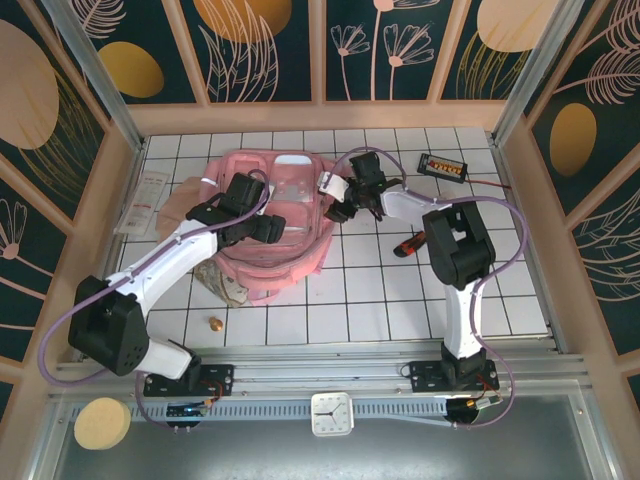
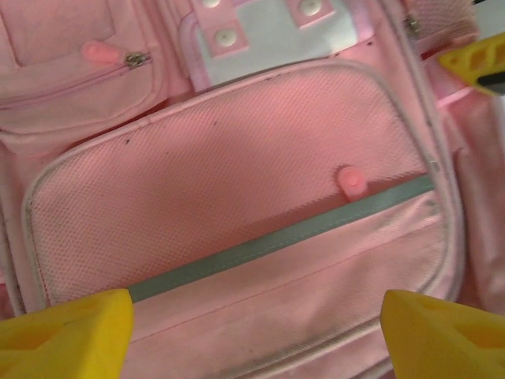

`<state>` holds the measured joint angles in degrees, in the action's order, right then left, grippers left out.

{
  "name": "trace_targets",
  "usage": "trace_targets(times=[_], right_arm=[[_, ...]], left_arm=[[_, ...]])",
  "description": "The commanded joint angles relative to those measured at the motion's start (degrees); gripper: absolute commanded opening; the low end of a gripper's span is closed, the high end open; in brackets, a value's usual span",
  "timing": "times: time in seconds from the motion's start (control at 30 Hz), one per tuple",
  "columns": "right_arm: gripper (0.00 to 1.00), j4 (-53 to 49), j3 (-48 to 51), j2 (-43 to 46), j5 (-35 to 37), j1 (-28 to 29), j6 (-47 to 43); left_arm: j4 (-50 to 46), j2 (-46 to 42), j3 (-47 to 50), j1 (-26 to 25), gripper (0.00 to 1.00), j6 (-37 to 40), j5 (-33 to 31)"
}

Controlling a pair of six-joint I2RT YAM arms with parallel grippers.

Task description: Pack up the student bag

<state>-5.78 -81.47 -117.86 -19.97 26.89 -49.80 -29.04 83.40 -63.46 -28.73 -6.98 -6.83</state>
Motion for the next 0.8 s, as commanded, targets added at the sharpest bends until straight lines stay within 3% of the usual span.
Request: trace_targets(times=[0.0, 0.47, 0.63, 0.77], right_arm=[[0.65, 4.13, -2.22, -2.91, 3.67, 0.31, -4.74], [0.63, 9.34, -3.07, -6.75, 10.73, 1.94, -11.97], [0.6, 4.66, -6.04, -6.94, 6.81, 2.11, -11.19], [0.59, 2.66, -0.18, -2.88, 5.91, 4.1, -7.76]], left_arm=[[-0.87, 1.56, -0.34, 0.43, 0.81, 0.17, -2.41], [1.44, 3.58, 3.68, 1.44, 0.83, 3.05, -2.94], [1.99, 4.27, 3.95, 1.57, 0.82, 2.35, -3.27], [2.33, 4.98, 2.55, 1.56, 0.82, 1.07, -4.59]])
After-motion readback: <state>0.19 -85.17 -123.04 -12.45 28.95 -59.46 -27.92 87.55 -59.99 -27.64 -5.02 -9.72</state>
